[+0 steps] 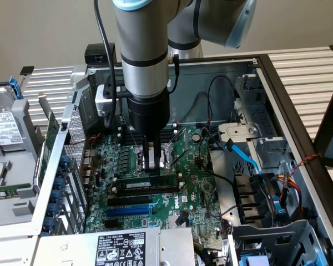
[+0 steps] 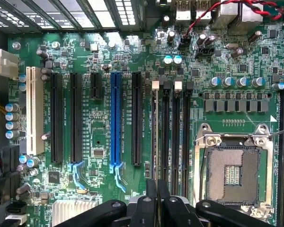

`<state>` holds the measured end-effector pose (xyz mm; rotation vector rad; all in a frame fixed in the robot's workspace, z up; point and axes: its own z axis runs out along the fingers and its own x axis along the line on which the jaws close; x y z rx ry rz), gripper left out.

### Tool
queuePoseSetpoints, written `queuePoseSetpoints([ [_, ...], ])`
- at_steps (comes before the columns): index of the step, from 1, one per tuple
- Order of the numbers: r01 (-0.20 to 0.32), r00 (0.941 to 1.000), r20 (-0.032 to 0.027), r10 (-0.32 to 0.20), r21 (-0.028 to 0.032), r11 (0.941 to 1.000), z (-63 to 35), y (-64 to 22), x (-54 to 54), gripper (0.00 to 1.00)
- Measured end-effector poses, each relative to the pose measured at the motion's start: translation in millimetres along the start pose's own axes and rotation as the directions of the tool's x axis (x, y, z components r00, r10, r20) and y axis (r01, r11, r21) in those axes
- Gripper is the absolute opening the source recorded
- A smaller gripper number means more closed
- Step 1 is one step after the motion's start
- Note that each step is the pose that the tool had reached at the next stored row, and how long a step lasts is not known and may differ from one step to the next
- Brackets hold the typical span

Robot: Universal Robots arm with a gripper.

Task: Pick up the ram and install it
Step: 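Insert the ram into the slot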

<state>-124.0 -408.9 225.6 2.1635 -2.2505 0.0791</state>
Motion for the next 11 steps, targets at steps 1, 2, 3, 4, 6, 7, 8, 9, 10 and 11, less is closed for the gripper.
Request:
queuePoseSetpoints([
  [1,0.0,1.0,-0.0001,0.0,0.0,1.0,0.4,0.0,0.0,0.13],
  [2,0.0,1.0,-0.0001,0.0,0.0001,1.0,0.7,0.1,0.0,0.13],
  [3,0.0,1.0,-0.0001,0.0,0.0,1.0,0.8,0.2,0.0,0.14],
  [4,0.0,1.0,-0.0005,0.0,-0.0008,1.0,0.8,0.2,0.0,0.14],
  [6,0.0,1.0,-0.0005,0.0,-0.0095,1.0,0.9,0.1,-0.1,0.21],
  [7,0.001,1.0,-0.0009,-0.001,-0.0156,0.9999,0.6,0.1,-0.1,0.21],
  [8,0.001,1.0,-0.0012,-0.001,-0.0212,0.9998,0.0,0.2,0.0,0.21],
  [9,0.001,1.0,-0.0013,-0.001,-0.0259,0.9997,-0.7,0.1,0.1,0.21],
  [10,0.002,1.0,-0.0014,-0.002,-0.031,0.9995,-1.8,0.1,0.1,0.21],
  [11,0.002,1.0,-0.0017,-0.002,-0.0341,0.9994,-3.4,0.1,0.2,0.21],
])
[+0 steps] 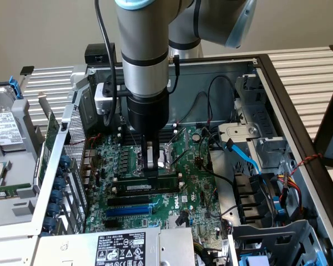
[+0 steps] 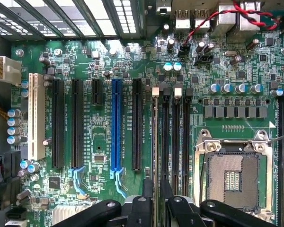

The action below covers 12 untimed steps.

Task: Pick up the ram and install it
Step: 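Insert the ram into the slot, then press down the ram until it locks into place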

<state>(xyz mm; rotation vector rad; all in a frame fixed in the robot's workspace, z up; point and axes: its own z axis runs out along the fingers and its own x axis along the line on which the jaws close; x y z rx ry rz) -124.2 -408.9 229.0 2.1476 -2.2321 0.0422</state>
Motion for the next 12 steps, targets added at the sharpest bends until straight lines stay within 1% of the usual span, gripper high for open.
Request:
queuePoseSetpoints([
  [8,0.0,1.0,0.0,0.0,-0.0008,1.0,-14.0,0.1,0.7,0.21],
  [12,0.0,1.0,-0.0001,0.0,-0.0009,1.0,-16.0,0.1,0.8,0.21],
])
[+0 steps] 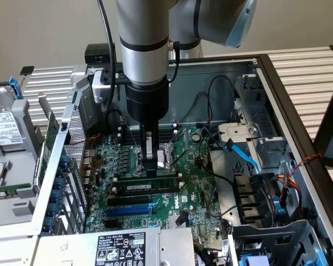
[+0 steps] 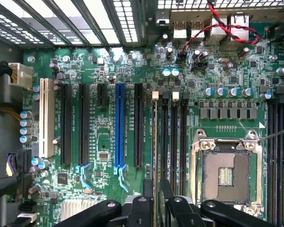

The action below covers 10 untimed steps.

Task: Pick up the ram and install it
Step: 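Press down the ram until it locks into place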

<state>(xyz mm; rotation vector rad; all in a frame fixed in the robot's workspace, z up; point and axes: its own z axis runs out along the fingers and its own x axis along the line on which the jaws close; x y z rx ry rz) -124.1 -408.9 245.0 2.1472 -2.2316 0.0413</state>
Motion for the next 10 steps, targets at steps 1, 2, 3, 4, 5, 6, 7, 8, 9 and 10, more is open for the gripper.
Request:
queuePoseSetpoints([
  [1,0.0,1.0,-0.0002,0.0,-0.0009,1.0,-0.9,0.0,0.0,0.21],
  [2,0.0,1.0,-0.0004,0.0,-0.0023,1.0,-2.1,0.0,0.1,0.21],
  [3,0.0,1.0,-0.0005,0.0,-0.003,1.0,-2.8,0.0,0.1,0.21],
  [4,0.0,1.0,-0.0003,0.0,-0.0029,1.0,-2.9,0.0,0.1,0.21],
  [5,0.0,1.0,-0.0003,0.0,-0.0029,1.0,-2.9,0.0,0.1,0.21],
  [6,0.0,1.0,-0.0004,0.0,-0.0029,1.0,-3.0,0.1,0.1,0.21],
  [7,0.0,1.0,-0.0008,0.0,-0.0032,1.0,-3.1,0.7,0.2,0.21],
  [8,0.0,1.0,-0.0009,0.0,-0.0032,1.0,-3.2,1.5,0.2,0.21],
  [9,0.0,1.0,-0.0011,0.0,-0.0032,1.0,-3.2,2.4,0.3,0.21],
  [10,0.0,1.0,-0.0013,0.0,-0.0031,1.0,-3.1,3.0,0.2,0.21],
])
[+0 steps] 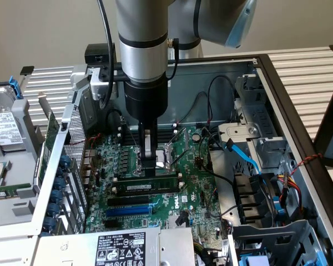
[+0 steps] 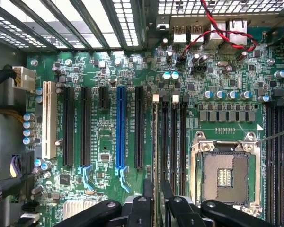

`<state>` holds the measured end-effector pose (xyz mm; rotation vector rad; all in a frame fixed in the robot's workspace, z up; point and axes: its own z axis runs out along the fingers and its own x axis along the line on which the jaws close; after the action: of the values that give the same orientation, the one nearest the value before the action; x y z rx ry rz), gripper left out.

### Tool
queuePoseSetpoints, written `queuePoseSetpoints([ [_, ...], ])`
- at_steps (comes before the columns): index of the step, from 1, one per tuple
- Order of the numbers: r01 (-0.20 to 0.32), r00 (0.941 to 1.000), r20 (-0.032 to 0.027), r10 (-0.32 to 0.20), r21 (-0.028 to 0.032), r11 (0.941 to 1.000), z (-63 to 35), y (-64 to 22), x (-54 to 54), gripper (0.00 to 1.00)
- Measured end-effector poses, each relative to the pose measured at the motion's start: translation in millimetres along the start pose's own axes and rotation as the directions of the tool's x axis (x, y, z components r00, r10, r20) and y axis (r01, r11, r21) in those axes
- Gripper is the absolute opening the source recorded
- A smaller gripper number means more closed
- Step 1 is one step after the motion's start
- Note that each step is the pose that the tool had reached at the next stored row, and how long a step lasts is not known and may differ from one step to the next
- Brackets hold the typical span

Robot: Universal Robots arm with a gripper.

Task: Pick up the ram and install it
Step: 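Press down the ram until it locks into place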

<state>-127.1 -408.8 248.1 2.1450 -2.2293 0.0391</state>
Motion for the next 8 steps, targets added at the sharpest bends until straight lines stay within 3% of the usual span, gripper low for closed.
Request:
queuePoseSetpoints([
  [3,0.0,1.0,-0.0012,0.0,0.0002,1.0,0.1,0.5,0.1,0.1],
  [8,0.0,1.0,-0.0059,0.0,0.0003,1.0,3.3,0.9,-0.1,0.1],
])
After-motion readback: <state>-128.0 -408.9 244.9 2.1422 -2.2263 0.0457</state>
